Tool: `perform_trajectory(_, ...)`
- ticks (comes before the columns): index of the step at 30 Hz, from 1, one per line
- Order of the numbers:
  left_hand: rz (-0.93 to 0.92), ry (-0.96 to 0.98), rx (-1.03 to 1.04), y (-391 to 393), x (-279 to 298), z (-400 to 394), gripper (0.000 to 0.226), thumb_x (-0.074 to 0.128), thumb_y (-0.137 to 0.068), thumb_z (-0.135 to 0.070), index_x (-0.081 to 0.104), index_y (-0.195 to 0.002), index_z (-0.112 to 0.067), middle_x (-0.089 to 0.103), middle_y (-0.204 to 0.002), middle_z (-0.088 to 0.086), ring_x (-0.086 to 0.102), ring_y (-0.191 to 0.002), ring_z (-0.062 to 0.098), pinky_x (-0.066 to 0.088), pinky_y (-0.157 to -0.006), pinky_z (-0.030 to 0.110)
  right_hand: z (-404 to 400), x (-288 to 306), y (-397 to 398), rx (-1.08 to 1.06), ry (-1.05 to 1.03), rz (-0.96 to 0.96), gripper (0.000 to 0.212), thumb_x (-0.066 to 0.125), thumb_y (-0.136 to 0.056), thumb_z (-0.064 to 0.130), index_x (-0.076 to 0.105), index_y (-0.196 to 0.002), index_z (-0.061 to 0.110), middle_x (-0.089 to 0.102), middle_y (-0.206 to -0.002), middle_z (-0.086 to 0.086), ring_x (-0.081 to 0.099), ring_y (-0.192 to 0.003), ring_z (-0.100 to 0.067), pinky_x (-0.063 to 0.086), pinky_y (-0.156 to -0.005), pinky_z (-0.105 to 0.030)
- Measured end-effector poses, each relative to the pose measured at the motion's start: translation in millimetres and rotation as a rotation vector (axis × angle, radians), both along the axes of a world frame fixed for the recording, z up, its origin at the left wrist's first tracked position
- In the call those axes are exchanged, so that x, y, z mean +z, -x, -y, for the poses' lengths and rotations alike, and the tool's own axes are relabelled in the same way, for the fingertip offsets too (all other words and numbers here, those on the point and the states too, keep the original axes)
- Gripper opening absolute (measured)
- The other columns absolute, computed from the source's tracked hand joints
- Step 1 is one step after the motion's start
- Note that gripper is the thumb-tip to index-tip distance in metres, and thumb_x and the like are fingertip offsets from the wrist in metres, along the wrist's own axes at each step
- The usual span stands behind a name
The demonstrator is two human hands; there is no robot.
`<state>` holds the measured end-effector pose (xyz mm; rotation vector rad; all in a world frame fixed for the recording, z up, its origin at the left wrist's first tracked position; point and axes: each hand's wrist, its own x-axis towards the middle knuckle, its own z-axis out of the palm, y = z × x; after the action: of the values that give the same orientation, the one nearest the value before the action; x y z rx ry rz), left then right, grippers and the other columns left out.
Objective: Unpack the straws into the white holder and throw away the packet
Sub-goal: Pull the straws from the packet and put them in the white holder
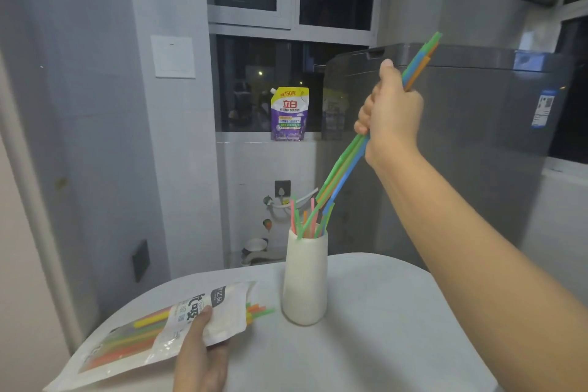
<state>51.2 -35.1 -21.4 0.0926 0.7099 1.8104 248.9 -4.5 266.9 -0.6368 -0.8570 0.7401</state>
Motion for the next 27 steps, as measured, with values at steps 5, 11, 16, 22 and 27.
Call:
perform_trajectory(5,0.017,-0.005,0.006,1,1,-1,0.016,0.048,-0.094,-0.002,0.054,-0.097,-0.016,0.073,-0.065,-0.006,0.07,-0.059,0.007,0.057,-0.047,0.027,-2,11,4,-0.058,-0.014,0.053,0.04,0.049,-0.093,0.036,0.037,-0.06,0.017,0.031,-0.036,0.011,0.028,-0.029,-0.005,0.028,-0.034,-0.015)
perform_trajectory(11,0.043,0.006,0.025,2,1,-5,0.018,0.049,-0.093,-0.001,0.054,-0.103,-0.016,0.072,-0.073,-0.005,0.069,-0.055,0.006,0.057,-0.047,0.027,-14,13,10,-0.092,-0.004,0.134,0.04,0.049,-0.092,0.038,0.037,-0.061,0.017,0.032,-0.048,0.004,0.03,-0.031,-0.004,0.03,-0.035,-0.016)
perform_trajectory(16,0.034,-0.005,0.031,1,1,-6,0.019,0.048,-0.094,-0.001,0.055,-0.097,-0.018,0.073,-0.066,-0.007,0.068,-0.053,0.005,0.056,-0.045,0.027,-34,-5,17,-0.061,0.032,0.239,0.042,0.049,-0.093,0.037,0.037,-0.057,0.018,0.038,-0.031,0.011,0.036,-0.028,-0.001,0.031,-0.04,-0.022)
perform_trajectory(22,0.048,-0.006,0.024,5,1,-5,0.017,0.05,-0.093,-0.002,0.053,-0.095,-0.018,0.071,-0.058,-0.008,0.069,-0.052,0.008,0.056,-0.043,0.03,-54,-33,32,0.001,0.107,0.382,0.032,0.05,-0.093,0.036,0.047,-0.064,0.022,0.045,-0.032,0.014,0.041,-0.029,0.0,0.035,-0.039,-0.019)
perform_trajectory(27,0.049,-0.006,0.02,7,1,-8,0.022,0.05,-0.093,-0.002,0.051,-0.112,-0.013,0.071,-0.058,-0.007,0.068,-0.051,0.008,0.056,-0.045,0.028,-60,-32,39,-0.029,0.099,0.344,0.029,0.051,-0.093,0.036,0.049,-0.067,0.024,0.048,-0.034,0.015,0.044,-0.03,0.0,0.036,-0.035,-0.014)
